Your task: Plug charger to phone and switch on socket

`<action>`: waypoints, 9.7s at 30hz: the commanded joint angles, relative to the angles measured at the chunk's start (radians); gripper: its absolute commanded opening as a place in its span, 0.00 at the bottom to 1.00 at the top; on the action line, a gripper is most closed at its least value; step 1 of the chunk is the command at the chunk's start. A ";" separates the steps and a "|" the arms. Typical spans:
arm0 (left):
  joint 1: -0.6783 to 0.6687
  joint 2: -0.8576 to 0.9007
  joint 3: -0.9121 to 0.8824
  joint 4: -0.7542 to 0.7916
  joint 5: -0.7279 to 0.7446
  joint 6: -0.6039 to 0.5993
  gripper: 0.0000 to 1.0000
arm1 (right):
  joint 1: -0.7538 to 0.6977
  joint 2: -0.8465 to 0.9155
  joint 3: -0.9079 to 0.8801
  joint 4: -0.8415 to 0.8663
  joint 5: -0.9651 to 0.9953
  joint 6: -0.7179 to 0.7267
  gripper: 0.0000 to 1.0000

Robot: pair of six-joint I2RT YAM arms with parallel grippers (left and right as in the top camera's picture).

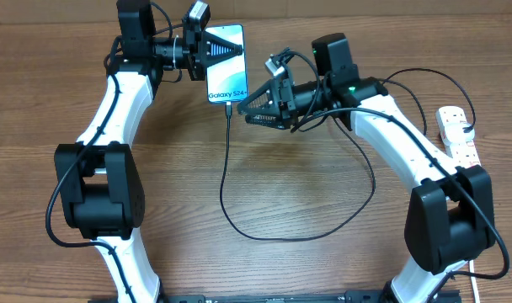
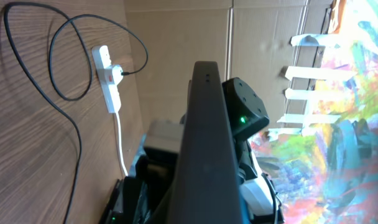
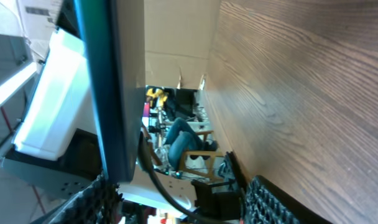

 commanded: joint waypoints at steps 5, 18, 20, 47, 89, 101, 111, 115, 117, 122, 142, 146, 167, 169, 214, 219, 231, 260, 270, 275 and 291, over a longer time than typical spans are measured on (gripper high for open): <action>-0.005 -0.019 0.006 0.003 0.008 -0.034 0.04 | 0.018 -0.014 0.016 0.003 -0.062 0.005 0.50; -0.005 -0.019 0.006 0.005 0.008 -0.035 0.04 | 0.019 -0.087 0.016 0.011 -0.017 0.042 0.46; -0.005 -0.019 0.006 0.005 0.005 -0.035 0.04 | 0.010 -0.127 0.016 -0.018 -0.003 0.020 0.48; -0.008 -0.019 0.006 0.005 0.001 -0.042 0.04 | 0.021 -0.277 -0.361 0.626 0.207 0.244 0.46; -0.032 -0.019 0.006 0.062 0.027 -0.042 0.04 | 0.143 -0.237 -0.362 0.649 0.388 0.290 0.40; -0.045 -0.019 0.006 0.062 0.028 -0.042 0.04 | 0.143 -0.237 -0.362 0.649 0.388 0.290 0.20; -0.047 -0.019 0.006 0.066 0.027 -0.041 0.04 | 0.142 -0.237 -0.362 0.649 0.403 0.290 0.04; -0.047 -0.019 0.006 0.066 0.028 -0.034 0.04 | 0.141 -0.237 -0.362 0.649 0.419 0.296 0.04; -0.047 -0.019 0.006 0.067 0.028 -0.029 0.04 | 0.137 -0.237 -0.362 0.649 0.421 0.299 0.04; -0.048 -0.019 0.006 0.096 0.028 -0.022 0.04 | 0.109 -0.237 -0.362 0.651 0.421 0.336 0.04; -0.086 -0.019 0.006 0.109 0.029 0.003 0.04 | 0.040 -0.232 -0.361 0.695 0.349 0.364 0.04; -0.096 -0.019 0.006 0.109 0.029 -0.007 0.04 | 0.040 -0.229 -0.361 0.699 0.349 0.360 0.04; -0.106 -0.019 0.006 0.097 0.031 -0.023 0.04 | 0.039 -0.225 -0.361 0.741 0.342 0.360 0.04; -0.106 -0.019 0.006 0.085 0.031 -0.023 0.04 | 0.039 -0.225 -0.361 0.748 0.342 0.360 0.04; -0.092 -0.019 0.006 0.177 0.031 0.040 0.04 | -0.084 -0.225 -0.362 0.520 -0.035 0.154 1.00; -0.097 -0.019 0.006 0.142 0.031 0.037 0.04 | -0.037 -0.225 -0.362 0.472 0.039 0.105 0.81; -0.121 -0.019 0.006 0.106 0.031 0.037 0.04 | 0.019 -0.225 -0.362 0.586 0.150 0.215 0.42; -0.121 -0.019 0.006 0.105 0.031 0.021 0.04 | 0.019 -0.225 -0.362 0.658 0.283 0.280 0.04; -0.117 -0.019 0.006 0.106 0.031 0.023 0.04 | 0.012 -0.225 -0.362 0.648 0.289 0.278 1.00; -0.099 -0.019 0.006 0.106 0.031 0.086 0.04 | 0.002 -0.225 -0.362 0.560 0.291 0.169 1.00; -0.090 -0.019 0.006 0.105 0.031 0.468 0.04 | -0.209 -0.225 -0.362 0.189 0.291 -0.089 1.00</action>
